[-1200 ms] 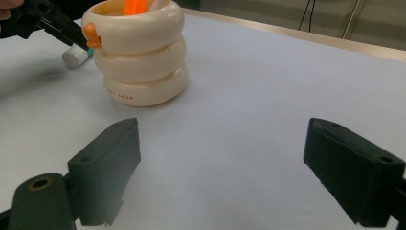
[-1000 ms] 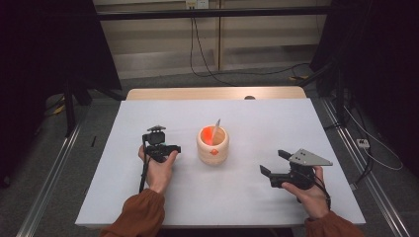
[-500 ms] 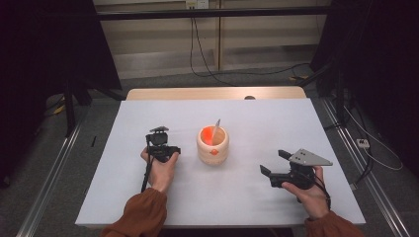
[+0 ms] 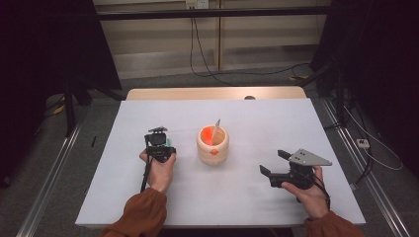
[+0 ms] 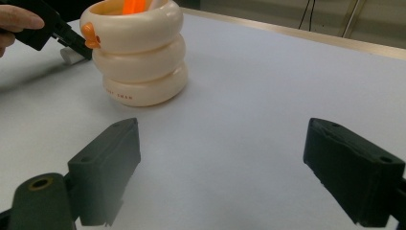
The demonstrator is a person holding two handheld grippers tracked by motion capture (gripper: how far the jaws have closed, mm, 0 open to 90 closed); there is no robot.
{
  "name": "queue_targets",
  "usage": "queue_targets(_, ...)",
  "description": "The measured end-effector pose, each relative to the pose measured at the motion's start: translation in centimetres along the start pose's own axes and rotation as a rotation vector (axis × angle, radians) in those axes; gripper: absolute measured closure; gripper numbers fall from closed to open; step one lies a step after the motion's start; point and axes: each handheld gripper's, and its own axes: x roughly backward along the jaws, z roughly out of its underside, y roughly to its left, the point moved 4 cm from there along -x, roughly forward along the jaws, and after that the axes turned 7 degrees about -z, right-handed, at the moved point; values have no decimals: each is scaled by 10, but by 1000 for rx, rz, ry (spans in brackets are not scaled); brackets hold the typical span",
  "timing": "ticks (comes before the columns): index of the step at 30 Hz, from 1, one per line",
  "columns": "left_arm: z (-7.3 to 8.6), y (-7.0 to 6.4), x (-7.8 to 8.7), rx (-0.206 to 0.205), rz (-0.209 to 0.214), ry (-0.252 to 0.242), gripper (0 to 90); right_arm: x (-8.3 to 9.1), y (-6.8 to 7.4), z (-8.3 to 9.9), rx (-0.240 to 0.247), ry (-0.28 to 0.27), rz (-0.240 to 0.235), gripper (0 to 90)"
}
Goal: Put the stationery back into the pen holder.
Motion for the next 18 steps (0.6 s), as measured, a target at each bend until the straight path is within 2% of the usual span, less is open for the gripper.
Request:
queue_targets(13, -1, 4, 0, -24, 45, -19, 657, -1, -1, 0, -5, 0, 1, 122)
queue_targets(18, -2, 5, -1, -37, 82, -34, 658, -1, -1, 0, -5, 0, 0, 122)
